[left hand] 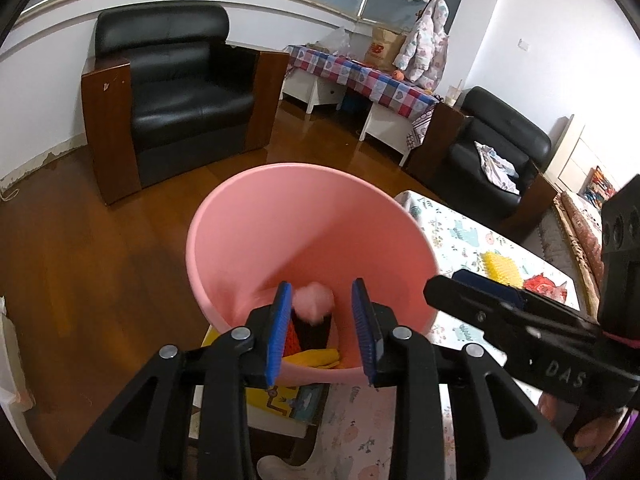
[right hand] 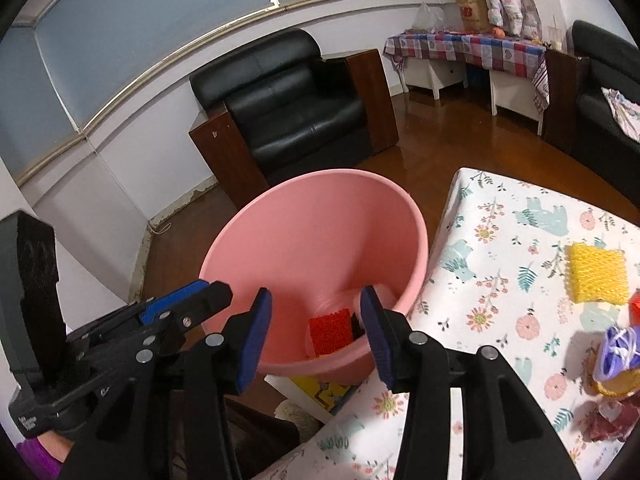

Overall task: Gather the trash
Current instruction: 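Open both tools to drop the bags into the bucket and withdraw, then grasp the yellow foam net with the left tool while the right tool grasps the red wrapper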

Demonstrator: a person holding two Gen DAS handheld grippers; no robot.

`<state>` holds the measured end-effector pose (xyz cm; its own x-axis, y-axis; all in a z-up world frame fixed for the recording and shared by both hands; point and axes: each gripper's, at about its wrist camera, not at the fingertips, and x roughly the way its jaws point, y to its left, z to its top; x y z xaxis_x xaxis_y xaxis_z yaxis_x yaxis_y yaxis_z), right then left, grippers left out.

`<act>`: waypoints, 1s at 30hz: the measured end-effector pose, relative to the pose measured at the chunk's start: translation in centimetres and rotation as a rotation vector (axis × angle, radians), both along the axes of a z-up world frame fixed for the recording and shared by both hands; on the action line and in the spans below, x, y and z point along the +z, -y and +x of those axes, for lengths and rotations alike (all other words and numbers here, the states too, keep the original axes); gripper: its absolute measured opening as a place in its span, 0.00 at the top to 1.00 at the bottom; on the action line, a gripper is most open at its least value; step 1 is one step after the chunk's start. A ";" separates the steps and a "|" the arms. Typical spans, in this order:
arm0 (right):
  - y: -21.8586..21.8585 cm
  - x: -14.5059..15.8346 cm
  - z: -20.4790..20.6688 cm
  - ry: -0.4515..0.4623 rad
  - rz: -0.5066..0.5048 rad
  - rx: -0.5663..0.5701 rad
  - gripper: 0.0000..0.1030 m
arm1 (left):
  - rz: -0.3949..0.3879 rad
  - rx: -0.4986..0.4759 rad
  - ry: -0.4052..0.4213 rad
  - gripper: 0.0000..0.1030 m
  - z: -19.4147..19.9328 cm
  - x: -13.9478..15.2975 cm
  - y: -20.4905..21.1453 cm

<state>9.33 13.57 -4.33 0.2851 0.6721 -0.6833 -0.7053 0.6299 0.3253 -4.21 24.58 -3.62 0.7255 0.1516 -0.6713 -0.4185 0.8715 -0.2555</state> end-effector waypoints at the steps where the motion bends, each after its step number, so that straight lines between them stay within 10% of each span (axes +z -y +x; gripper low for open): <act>1: 0.3 0.2 -0.4 0.009 0.000 0.000 0.56 | 0.003 -0.004 0.001 0.70 0.0 0.1 0.2; 18: 10.5 2.9 -4.0 0.112 -0.021 -0.091 0.56 | 0.041 -0.134 0.011 0.70 1.4 2.4 6.9; 30: 25.8 5.8 -1.8 0.168 0.041 -0.407 0.56 | 0.096 -0.290 0.019 0.70 6.0 4.2 14.8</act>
